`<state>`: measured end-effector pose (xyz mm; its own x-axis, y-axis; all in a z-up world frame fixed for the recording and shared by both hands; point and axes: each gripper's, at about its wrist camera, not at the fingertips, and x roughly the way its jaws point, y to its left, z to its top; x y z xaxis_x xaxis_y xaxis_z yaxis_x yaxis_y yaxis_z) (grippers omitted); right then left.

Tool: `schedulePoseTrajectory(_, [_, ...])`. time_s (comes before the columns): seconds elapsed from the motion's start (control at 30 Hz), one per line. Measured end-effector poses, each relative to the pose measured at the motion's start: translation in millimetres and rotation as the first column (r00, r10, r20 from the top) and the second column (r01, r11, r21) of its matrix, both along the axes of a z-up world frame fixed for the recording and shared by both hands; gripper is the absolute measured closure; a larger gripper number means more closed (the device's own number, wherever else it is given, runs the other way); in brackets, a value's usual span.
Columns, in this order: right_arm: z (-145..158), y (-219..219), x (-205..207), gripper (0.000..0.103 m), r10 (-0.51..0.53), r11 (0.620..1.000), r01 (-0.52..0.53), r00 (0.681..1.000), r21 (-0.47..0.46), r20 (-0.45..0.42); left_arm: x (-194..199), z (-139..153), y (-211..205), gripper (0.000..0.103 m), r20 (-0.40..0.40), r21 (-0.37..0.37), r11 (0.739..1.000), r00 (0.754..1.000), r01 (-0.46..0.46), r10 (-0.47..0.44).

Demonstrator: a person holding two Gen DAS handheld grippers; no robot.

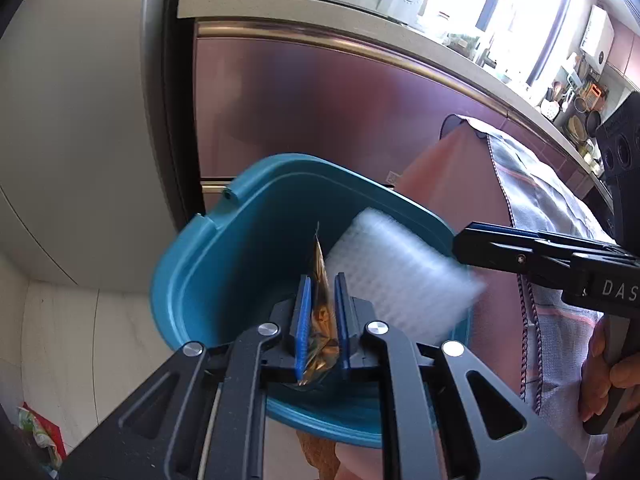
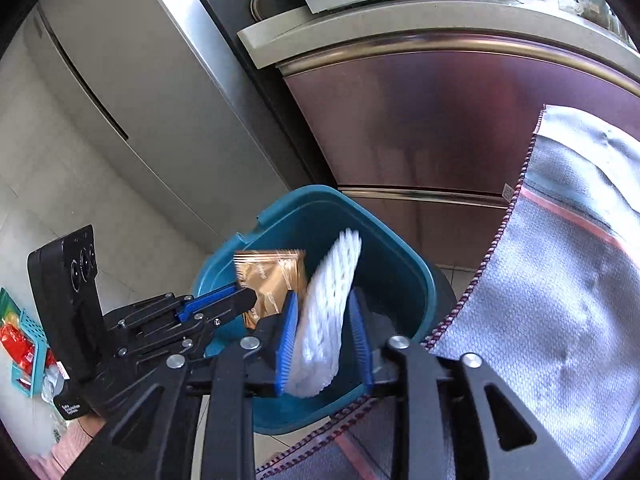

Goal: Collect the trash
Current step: 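Carry the gold wrapper and foam net to the teal bin and release both, then move both open tools back over the table toward the paper cups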

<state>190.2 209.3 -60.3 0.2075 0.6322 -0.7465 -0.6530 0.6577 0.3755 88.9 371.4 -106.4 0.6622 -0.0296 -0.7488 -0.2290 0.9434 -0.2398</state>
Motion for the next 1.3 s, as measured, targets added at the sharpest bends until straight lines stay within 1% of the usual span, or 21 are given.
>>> schedulePoseTrajectory(0.13, [2.2, -3.4, -1.3, 0.073, -0.006, 1.0, 0.006, 1.0, 0.023, 0.002, 11.9, -3.5, -2.4, 0.083, -0.01, 0.007, 1.0, 1.0, 0.008, -0.008])
schedulePoseTrajectory(0.23, [5.4, -17.5, -7.0, 0.072, -0.015, 0.999, 0.014, 1.0, 0.04, 0.014, 11.2, -0.1, -9.6, 0.081, 0.006, 0.016, 1.0, 1.0, 0.01, -0.01])
schedulePoseTrajectory(0.3, [13.1, -29.3, -14.7, 0.07, -0.019, 0.998, 0.018, 0.999, 0.059, 0.029, -6.9, 6.5, -25.9, 0.079, 0.038, 0.022, 1.0, 0.999, 0.019, -0.02])
schedulePoseTrajectory(0.37, [21.8, -41.9, -21.4, 0.067, -0.026, 0.996, 0.022, 0.999, 0.085, 0.047, -11.8, 18.4, -35.4, 0.074, 0.074, 0.03, 0.999, 0.996, 0.038, -0.04])
schedulePoseTrajectory(0.43, [36.8, -58.5, -31.8, 0.064, -0.034, 0.994, 0.024, 0.996, 0.11, 0.086, -17.2, 31.8, -46.3, 0.07, 0.118, 0.031, 0.997, 0.991, 0.065, -0.068])
schedulePoseTrajectory(0.47, [45.1, -67.6, -39.3, 0.06, -0.036, 0.992, 0.022, 0.994, 0.126, 0.105, -18.6, 40.0, -53.7, 0.069, 0.142, 0.037, 0.996, 0.986, 0.084, -0.089])
schedulePoseTrajectory(0.5, [53.3, -77.6, -44.7, 0.056, -0.042, 0.991, 0.025, 0.991, 0.135, 0.128, -20.3, 48.1, -62.0, 0.066, 0.167, 0.044, 0.993, 0.98, 0.106, -0.112])
schedulePoseTrajectory(0.53, [58.6, -89.6, -50.4, 0.054, -0.05, 0.989, 0.028, 0.987, 0.143, 0.152, -21.8, 56.0, -70.2, 0.061, 0.188, 0.04, 0.99, 0.973, 0.133, -0.138])
schedulePoseTrajectory(0.6, [67.2, -115.7, -60.5, 0.053, -0.075, 0.986, 0.044, 0.979, 0.162, 0.191, -26.4, 70.3, -89.1, 0.057, 0.231, 0.051, 0.982, 0.954, 0.184, -0.191])
schedulePoseTrajectory(0.73, [76.7, -168.5, -75.9, 0.051, -0.135, 0.978, 0.09, 0.962, 0.191, 0.238, -31.5, 89.4, -130.1, 0.051, 0.285, 0.053, 0.953, 0.91, 0.299, -0.302])
schedulePoseTrajectory(0.8, [79.0, -198.2, -83.8, 0.05, -0.179, 0.971, 0.129, 0.95, 0.2, 0.254, -32.0, 93.1, -153.0, 0.048, 0.299, 0.051, 0.934, 0.887, 0.353, -0.351])
schedulePoseTrajectory(0.97, [74.2, -264.1, -101.8, 0.05, -0.323, 0.938, 0.27, 0.908, 0.216, 0.267, -30.0, 93.7, -223.0, 0.044, 0.29, 0.095, 0.878, 0.831, 0.47, -0.476])
schedulePoseTrajectory(1.03, [69.2, -293.3, -109.6, 0.049, -0.382, 0.92, 0.333, 0.882, 0.207, 0.276, -26.7, 91.4, -249.0, 0.044, 0.28, 0.093, 0.847, 0.802, 0.524, -0.527])
schedulePoseTrajectory(1.13, [62.6, -331.1, -115.8, 0.049, -0.468, 0.883, 0.426, 0.839, 0.199, 0.277, -30.5, 86.8, -286.6, 0.043, 0.263, 0.095, 0.808, 0.768, 0.582, -0.584])
schedulePoseTrajectory(1.2, [58.8, -361.0, -121.1, 0.049, -0.527, 0.85, 0.489, 0.804, 0.197, 0.276, -29.9, 82.2, -310.6, 0.043, 0.251, 0.104, 0.786, 0.749, 0.609, -0.613])
schedulePoseTrajectory(1.3, [54.5, -395.3, -127.2, 0.049, -0.599, 0.8, 0.567, 0.751, 0.195, 0.277, -25.5, 75.3, -338.5, 0.043, 0.229, 0.107, 0.762, 0.73, 0.638, -0.644])
